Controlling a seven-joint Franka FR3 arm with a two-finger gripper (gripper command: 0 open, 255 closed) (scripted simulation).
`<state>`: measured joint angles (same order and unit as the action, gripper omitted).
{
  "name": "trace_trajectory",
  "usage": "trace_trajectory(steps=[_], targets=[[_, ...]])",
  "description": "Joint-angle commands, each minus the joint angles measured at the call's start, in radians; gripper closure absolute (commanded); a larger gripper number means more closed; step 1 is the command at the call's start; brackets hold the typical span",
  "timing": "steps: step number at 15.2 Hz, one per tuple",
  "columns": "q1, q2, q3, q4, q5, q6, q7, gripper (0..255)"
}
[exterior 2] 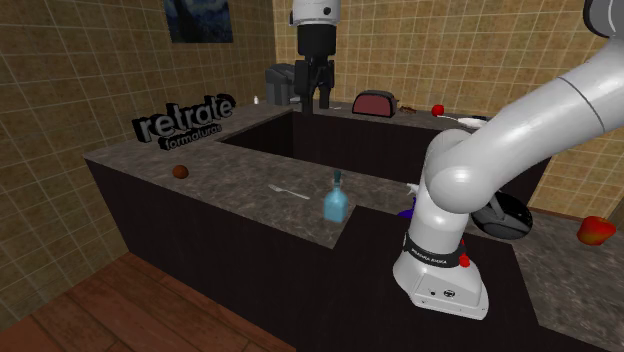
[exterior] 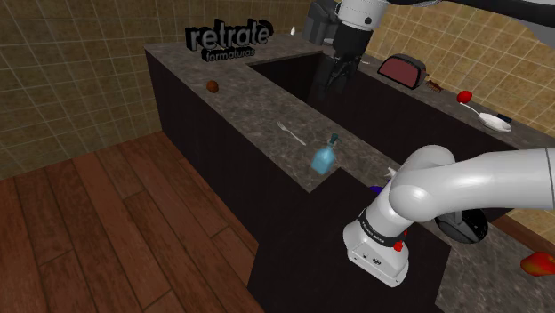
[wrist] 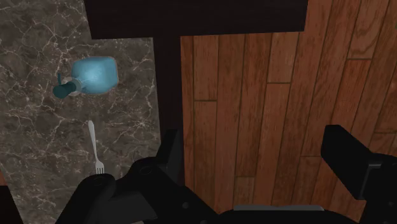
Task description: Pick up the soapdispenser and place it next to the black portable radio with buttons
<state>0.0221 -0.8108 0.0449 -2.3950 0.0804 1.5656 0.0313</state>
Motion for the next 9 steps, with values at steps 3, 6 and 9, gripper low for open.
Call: trace_trajectory(steps=[3,6,9], targets=[[-0.017,0.029,-0.033,-0.024,-0.017,0.037,-0.026,0],[-0.044,0.08,-0.081,-0.053,-0.041,0.095,-0.065,0],[-0.07,0.142,-0.13,-0.073,-0.064,0.154,-0.104,0]])
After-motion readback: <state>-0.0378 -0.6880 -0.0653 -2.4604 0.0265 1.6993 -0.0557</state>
